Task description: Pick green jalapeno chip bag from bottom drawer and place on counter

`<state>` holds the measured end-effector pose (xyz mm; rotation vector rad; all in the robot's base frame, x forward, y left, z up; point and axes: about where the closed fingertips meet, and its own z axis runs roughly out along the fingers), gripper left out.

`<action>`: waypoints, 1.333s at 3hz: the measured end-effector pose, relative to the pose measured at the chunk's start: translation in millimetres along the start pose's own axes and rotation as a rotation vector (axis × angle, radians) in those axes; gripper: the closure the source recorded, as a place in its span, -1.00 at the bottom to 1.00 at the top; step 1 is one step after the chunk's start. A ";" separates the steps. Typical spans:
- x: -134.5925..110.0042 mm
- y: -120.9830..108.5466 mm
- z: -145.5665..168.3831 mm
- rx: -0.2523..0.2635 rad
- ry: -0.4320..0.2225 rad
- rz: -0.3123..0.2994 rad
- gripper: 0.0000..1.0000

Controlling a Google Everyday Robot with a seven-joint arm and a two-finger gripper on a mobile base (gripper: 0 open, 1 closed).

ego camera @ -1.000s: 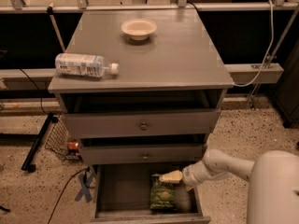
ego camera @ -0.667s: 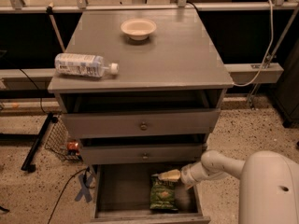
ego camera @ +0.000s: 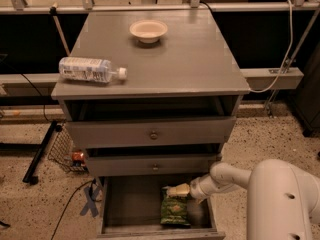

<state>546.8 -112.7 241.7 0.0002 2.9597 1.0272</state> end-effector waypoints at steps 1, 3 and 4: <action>1.0 -7.6 31.2 -0.002 0.019 -0.018 -1.00; 3.6 -20.3 57.9 -0.033 0.034 -0.015 -1.00; 4.5 -24.0 69.9 -0.015 0.039 -0.018 -1.00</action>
Offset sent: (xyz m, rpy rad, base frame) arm -0.0006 0.0193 -0.0597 0.0149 0.0002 0.0387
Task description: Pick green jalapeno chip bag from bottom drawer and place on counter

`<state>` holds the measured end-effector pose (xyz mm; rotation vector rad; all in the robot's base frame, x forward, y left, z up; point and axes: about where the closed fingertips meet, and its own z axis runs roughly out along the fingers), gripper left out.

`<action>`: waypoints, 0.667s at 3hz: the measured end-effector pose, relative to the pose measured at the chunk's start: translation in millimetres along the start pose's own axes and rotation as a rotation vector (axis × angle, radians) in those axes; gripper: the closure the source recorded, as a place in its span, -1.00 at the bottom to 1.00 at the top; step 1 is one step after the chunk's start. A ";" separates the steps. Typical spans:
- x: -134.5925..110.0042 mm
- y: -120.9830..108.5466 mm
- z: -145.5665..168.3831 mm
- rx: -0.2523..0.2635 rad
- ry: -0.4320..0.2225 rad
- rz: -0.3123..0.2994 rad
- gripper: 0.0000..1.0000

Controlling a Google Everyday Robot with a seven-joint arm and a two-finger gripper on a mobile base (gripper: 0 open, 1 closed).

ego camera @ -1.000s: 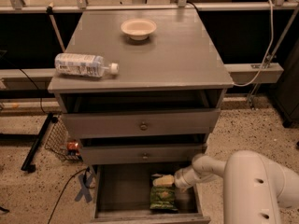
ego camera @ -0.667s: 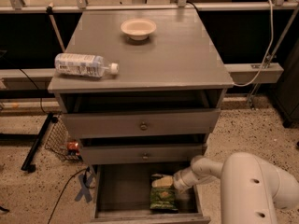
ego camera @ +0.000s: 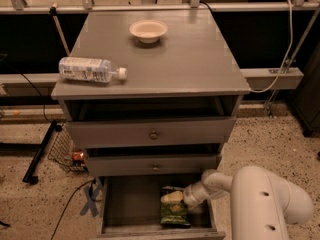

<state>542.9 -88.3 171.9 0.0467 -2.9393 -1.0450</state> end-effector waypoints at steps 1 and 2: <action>1.2 -4.2 11.4 0.027 0.002 0.000 -1.00; 3.1 -8.6 22.3 0.042 0.014 0.007 -1.00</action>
Offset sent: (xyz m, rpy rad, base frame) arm -0.0021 0.0073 -0.0334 -0.0650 0.0225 0.0016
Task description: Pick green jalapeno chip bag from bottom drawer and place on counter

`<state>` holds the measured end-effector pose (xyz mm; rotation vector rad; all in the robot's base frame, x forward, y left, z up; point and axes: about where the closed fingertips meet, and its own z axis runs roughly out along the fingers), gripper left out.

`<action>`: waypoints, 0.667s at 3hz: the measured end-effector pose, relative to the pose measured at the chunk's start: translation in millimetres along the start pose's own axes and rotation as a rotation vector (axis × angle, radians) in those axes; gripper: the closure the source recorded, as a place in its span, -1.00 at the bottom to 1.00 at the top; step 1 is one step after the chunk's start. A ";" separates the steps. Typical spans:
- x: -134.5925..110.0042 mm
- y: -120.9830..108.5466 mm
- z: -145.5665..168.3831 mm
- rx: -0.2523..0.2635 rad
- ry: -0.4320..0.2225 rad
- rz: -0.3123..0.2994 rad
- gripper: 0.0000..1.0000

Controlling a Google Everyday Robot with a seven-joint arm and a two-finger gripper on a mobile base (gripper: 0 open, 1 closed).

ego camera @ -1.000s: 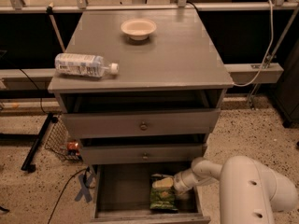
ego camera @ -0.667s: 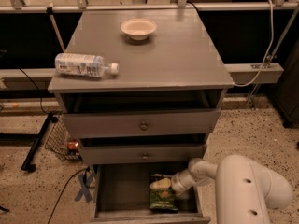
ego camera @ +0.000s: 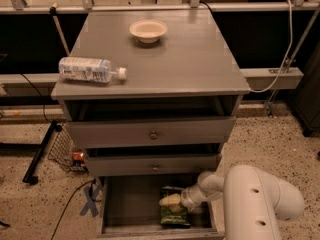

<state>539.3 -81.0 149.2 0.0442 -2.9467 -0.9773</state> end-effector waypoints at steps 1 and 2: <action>1.3 -4.0 8.3 0.008 0.016 0.013 -0.72; 1.4 -0.6 3.8 0.008 0.016 0.014 -0.24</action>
Offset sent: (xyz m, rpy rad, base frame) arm -0.0001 -0.0018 -0.0262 -0.0313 0.0668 -0.0270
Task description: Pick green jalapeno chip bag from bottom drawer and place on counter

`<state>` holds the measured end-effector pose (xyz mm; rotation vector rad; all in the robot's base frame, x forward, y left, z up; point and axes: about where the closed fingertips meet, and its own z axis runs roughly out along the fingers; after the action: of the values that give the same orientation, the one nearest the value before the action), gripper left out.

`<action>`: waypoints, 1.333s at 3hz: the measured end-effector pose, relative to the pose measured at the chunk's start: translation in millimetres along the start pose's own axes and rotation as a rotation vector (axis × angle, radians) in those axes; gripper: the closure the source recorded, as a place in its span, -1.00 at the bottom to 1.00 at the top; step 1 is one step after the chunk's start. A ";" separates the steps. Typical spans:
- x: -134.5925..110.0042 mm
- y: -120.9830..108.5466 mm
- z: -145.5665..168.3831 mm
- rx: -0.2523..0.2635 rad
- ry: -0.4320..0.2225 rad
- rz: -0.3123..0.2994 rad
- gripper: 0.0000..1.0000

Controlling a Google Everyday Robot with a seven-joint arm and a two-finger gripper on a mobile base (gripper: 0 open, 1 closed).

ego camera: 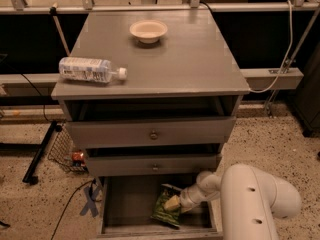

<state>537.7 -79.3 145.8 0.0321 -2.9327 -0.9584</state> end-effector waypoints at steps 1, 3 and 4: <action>0.5 -5.7 6.1 0.002 0.009 0.021 0.23; 2.1 -13.0 13.3 -0.007 0.025 0.047 1.00; 2.1 -1.7 -5.7 -0.062 0.025 0.009 1.00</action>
Offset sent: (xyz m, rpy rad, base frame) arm 0.0005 -0.0079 -0.0216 -0.0064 0.0535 -0.0388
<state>536.0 -84.1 149.5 0.0270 -2.8764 -1.0393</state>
